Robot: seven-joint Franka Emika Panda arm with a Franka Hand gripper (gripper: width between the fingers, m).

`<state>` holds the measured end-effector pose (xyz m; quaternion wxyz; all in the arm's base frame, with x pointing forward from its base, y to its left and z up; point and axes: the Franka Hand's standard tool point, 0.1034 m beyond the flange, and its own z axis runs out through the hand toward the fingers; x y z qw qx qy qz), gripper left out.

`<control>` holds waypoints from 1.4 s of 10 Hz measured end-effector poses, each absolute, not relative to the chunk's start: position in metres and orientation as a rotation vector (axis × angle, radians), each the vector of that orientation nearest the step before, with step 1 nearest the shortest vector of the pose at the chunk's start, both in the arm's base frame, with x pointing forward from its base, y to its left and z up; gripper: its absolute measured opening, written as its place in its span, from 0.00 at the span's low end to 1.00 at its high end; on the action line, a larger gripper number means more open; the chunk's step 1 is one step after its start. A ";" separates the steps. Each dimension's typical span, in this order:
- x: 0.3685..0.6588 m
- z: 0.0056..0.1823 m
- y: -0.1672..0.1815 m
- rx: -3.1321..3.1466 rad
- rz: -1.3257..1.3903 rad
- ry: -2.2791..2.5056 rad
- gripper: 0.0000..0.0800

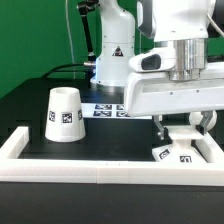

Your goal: Assemble lamp

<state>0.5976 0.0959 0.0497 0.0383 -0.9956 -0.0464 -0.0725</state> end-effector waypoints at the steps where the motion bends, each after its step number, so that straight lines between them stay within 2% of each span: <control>1: 0.604 0.050 0.099 -3.050 -0.233 -0.113 0.67; 7: 0.607 0.050 0.100 -3.050 -0.240 -0.111 0.67; 8: 0.607 0.050 0.099 -3.050 -0.241 -0.117 0.82; 9: 0.604 0.052 0.092 -3.052 -0.243 -0.166 0.86; 11: 0.587 0.059 0.094 -3.054 -0.230 -0.172 0.87; 14: 0.539 0.075 0.097 -3.064 -0.194 -0.162 0.87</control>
Offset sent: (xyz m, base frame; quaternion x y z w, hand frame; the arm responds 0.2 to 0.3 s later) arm 0.0064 0.0098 -0.0086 -0.0208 -0.0108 0.0129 0.9996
